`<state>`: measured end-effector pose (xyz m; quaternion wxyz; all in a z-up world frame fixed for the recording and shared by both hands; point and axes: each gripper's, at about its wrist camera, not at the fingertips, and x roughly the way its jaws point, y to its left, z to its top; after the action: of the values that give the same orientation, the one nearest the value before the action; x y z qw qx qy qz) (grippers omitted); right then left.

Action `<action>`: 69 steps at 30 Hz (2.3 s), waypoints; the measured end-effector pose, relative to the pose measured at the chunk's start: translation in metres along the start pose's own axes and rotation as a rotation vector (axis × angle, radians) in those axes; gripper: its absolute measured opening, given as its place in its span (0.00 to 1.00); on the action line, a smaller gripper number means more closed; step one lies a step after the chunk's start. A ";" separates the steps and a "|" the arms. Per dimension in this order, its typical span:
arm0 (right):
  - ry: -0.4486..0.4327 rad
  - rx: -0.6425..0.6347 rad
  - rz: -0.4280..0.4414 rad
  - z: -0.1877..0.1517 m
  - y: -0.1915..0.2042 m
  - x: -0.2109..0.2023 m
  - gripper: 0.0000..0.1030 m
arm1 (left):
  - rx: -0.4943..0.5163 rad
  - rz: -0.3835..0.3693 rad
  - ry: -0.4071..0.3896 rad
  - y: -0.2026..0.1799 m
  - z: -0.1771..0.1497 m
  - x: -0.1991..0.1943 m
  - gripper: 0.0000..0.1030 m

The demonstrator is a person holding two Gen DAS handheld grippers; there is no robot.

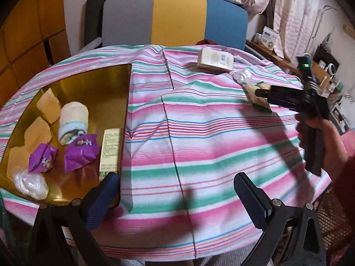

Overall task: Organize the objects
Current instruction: 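Move the right tool to the WEIDAN biscuit packs and grasp one, then grasp the second WEIDAN biscuit pack with the left tool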

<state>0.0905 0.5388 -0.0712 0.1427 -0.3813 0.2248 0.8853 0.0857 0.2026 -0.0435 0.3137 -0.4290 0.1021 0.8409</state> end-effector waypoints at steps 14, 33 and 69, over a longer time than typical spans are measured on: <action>-0.044 -0.015 -0.245 0.057 -0.084 -0.007 0.56 | -0.017 0.048 -0.090 0.000 0.014 -0.014 1.00; -0.015 -0.103 -0.341 0.025 -0.064 0.019 0.49 | 0.126 0.005 -0.083 -0.056 0.038 0.003 1.00; -0.132 0.108 -0.596 -0.016 -0.075 -0.013 0.48 | 0.296 -0.073 -0.008 -0.177 0.129 0.184 0.58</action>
<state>0.1405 0.5938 -0.0931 0.4306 -0.3638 0.1399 0.8140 0.0299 0.4785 -0.0921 0.4045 -0.3782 0.2080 0.8063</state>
